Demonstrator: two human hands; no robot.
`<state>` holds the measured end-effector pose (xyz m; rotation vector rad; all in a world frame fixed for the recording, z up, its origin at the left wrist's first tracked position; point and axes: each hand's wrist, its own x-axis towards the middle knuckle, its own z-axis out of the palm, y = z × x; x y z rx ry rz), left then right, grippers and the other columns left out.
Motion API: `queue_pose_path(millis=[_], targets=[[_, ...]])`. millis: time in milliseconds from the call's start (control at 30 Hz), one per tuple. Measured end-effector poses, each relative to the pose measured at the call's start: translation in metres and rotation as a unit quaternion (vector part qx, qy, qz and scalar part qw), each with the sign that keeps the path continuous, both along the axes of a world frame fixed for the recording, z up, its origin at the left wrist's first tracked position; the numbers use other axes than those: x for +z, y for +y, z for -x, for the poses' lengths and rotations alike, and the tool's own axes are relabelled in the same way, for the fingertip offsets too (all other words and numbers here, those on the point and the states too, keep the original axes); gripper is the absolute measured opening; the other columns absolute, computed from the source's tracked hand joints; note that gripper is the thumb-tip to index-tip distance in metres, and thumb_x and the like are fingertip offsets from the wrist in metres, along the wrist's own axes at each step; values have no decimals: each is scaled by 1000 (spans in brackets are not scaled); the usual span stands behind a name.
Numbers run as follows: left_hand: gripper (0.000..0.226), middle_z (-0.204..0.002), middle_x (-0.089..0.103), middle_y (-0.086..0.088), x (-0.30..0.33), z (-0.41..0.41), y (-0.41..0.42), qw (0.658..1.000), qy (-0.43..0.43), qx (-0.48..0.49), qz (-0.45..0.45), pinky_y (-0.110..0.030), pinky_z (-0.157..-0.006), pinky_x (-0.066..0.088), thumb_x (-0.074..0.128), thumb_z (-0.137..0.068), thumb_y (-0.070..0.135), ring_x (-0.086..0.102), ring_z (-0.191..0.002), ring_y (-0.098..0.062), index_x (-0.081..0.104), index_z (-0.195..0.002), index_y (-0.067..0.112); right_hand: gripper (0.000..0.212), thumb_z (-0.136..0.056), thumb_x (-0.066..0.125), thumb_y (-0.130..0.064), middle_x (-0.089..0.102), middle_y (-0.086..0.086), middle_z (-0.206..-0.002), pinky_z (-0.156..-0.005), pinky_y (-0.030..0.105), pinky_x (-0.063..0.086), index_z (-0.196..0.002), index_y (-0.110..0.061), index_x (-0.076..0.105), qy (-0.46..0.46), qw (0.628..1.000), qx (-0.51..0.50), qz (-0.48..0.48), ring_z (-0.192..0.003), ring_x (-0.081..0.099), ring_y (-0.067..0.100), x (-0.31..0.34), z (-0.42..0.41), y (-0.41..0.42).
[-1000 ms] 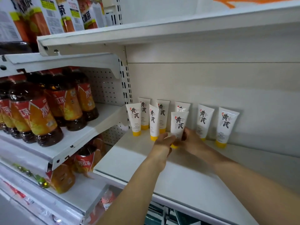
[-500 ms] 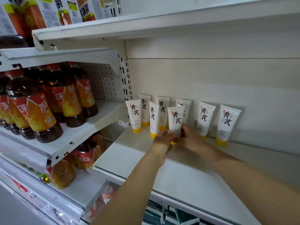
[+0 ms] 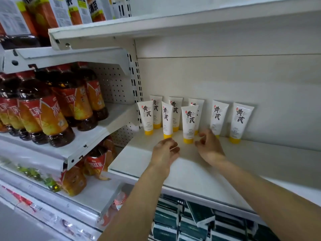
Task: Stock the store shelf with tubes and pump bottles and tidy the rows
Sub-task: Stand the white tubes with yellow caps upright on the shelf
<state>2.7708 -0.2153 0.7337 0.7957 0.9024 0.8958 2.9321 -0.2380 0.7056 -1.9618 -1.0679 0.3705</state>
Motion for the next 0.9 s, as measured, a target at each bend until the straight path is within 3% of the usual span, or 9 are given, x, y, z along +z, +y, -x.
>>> queue_pose_path(millis=[167,267,400,533,700,800,900], targets=[[20,-96,66,-12,0,25,-11,999,-39,-5,5,-33,-80,55,56,-96,11,65,-86,-24,57,-116,6,12,-86,63,-10,60,2,-84,-68,26,42,-91,-19,58,66,996,27,-62,-72,56,21,3,35,-13],[22,-99,70,-12,-3,47,-23,999,-45,-6,6,-35,-80,56,55,-97,14,67,-91,-26,57,-118,6,21,-88,61,-6,56,2,-75,-60,26,41,-83,-26,56,94,986,85,-107,-61,50,17,11,65,-24],[17,-94,71,-10,-5,87,-40,998,-64,12,15,-34,-76,56,55,-97,15,67,-86,-25,61,-112,8,20,-89,60,-6,55,2,-71,-61,33,46,-84,-25,57,109,976,123,-142,-62,51,17,21,114,-37],[21,-96,72,-10,-17,139,-55,997,-68,38,15,-36,-80,58,58,-95,17,66,-83,-23,62,-114,9,18,-91,59,-4,54,1,-67,-59,29,45,-88,-22,58,116,965,176,-153,-59,50,14,22,174,-50],[13,-83,71,-6,-51,219,-74,992,-44,107,48,-34,-75,54,56,-95,15,64,-77,-21,64,-103,10,18,-90,58,-2,59,3,-75,-60,25,46,-90,-20,59,127,959,236,-95,-63,53,11,-8,252,-58],[16,-86,73,-5,-84,272,-84,984,-8,152,88,-33,-75,55,55,-96,16,65,-83,-23,63,-108,11,12,-91,56,2,57,4,-69,-53,16,43,-96,-8,59,176,946,269,-35,-52,52,2,-40,293,-60],[16,-86,72,-4,-122,323,-95,968,17,212,135,-32,-75,55,53,-96,17,65,-80,-21,65,-105,12,11,-90,56,3,59,8,-69,-47,17,42,-94,-6,60,198,934,295,30,-50,51,5,-81,326,-61]])
